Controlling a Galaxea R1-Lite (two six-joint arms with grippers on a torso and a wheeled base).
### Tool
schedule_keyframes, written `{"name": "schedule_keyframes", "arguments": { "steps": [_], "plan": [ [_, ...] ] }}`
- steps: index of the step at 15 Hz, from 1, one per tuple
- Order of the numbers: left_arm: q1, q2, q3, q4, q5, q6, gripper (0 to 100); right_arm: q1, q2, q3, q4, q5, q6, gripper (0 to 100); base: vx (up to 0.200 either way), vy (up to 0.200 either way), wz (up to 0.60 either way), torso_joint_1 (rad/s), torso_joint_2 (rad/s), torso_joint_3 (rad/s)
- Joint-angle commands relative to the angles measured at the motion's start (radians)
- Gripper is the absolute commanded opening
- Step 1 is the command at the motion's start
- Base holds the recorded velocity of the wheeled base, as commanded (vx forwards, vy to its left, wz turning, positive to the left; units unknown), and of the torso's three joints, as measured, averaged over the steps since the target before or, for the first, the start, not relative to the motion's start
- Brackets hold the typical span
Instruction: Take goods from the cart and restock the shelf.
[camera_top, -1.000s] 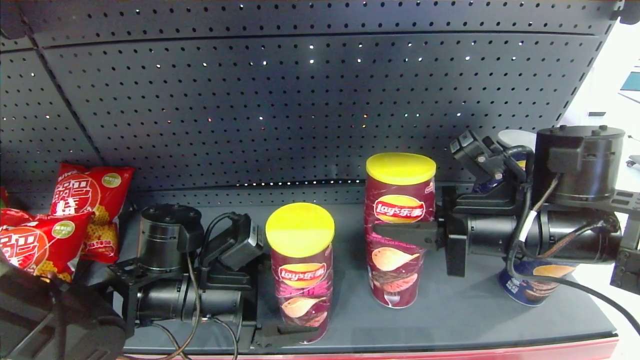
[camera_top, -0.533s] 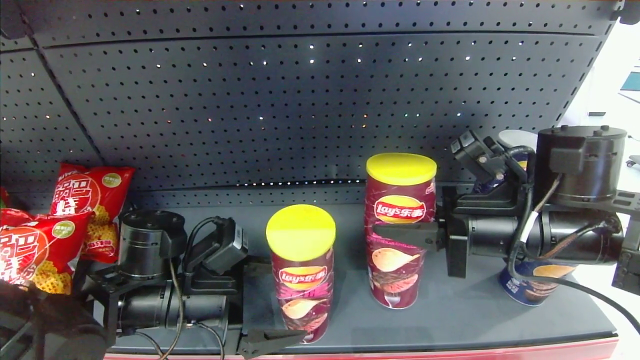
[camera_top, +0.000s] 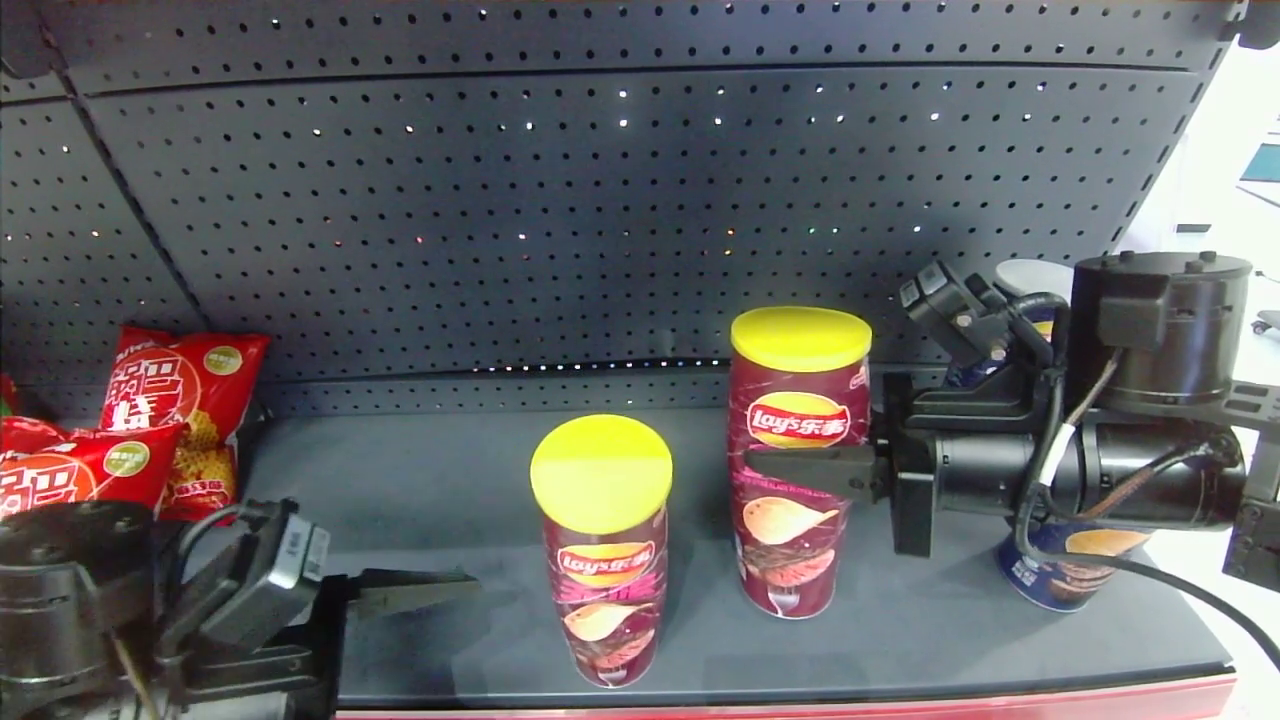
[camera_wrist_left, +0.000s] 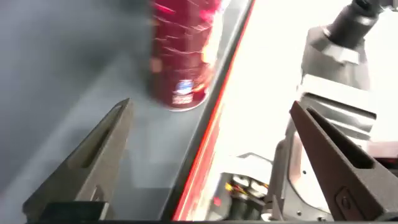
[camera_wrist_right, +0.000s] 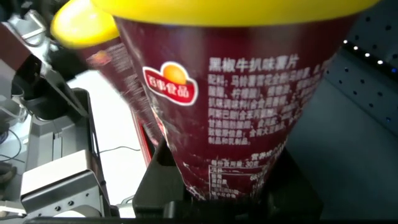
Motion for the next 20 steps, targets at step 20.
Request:
{"name": "schedule_keyframes", "arguments": {
  "steps": [20],
  "plan": [
    [0.502, -1.287, 0.124, 0.829, 0.607, -0.322, 100, -0.094, 0.041, -0.071, -0.002, 0.004, 0.001, 0, 0.0, 0.0, 0.0, 0.0, 0.0, 0.0]
  ]
}}
